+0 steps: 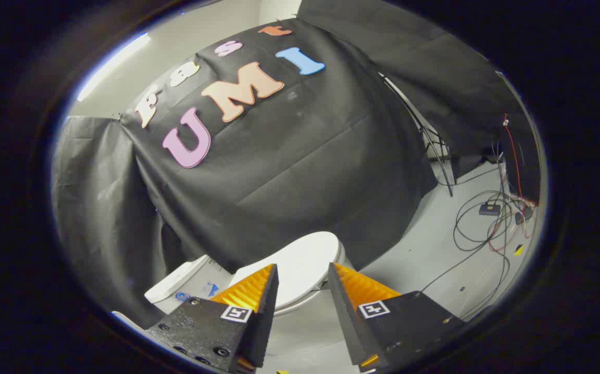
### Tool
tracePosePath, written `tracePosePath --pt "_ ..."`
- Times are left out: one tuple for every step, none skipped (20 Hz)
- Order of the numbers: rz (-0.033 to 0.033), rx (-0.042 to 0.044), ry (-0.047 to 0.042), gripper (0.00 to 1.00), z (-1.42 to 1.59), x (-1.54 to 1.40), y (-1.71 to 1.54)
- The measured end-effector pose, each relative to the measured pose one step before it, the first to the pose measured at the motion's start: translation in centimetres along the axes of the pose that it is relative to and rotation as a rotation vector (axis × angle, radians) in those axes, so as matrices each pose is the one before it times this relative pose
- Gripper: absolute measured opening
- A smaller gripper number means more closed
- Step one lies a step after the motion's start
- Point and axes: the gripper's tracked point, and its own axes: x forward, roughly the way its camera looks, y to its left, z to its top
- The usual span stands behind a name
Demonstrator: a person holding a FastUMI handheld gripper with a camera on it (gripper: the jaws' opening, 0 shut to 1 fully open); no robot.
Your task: Open the toilet lid.
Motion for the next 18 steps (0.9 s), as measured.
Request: tracePosePath --pt "0.00076 0.00960 0.00276 0.60 -0.260 0.056 -0.077" --pt "0.00211 0.00847 0.00212 0.60 -0.285 0.018 -0.166" --pt "0.00241 0.01018 0.00067 0.60 -0.213 0.153 -0.078" --pt "0.00053 0.01519 0.00092 0.60 -0.189 0.095 -0.155" --pt "0.00027 0.01651 0.00193 0.60 -0.250 0.130 -0.185" --pt "0.00133 0.01606 0.00118 0.60 -0.285 0.102 -0.130" --pt "0.00123 0.01720 0.00053 0.60 -0.392 0.183 -0.103" --pt "-0.00059 0.01406 0.00083 0.60 -0.275 0.121 -0.115" --pt "-0.00284 0.01358 -0.00044 0.60 -0.206 0.176 -0.147" --pt "-0.00218 0.01219 0.00143 0.60 -0.192 0.072 -0.163" --pt "0.00130 0.00989 0.00310 0.60 -0.262 0.080 -0.102" --pt "0.00122 0.01174 0.00366 0.60 -0.243 0.041 -0.122" --pt "0.00028 0.01317 0.00330 0.60 -0.302 0.127 -0.204" --pt "0.00057 0.01623 0.00271 0.60 -0.311 0.183 -0.182" --pt "0.00269 0.01849 0.00232 0.60 -0.126 0.094 -0.220" --pt "0.00296 0.01902 0.00158 0.60 -0.281 0.085 -0.102" --pt "0.00226 0.01940 0.00145 0.60 -0.184 0.210 -0.134" --pt "0.00278 0.02015 0.00146 0.60 -0.358 0.293 -0.141"
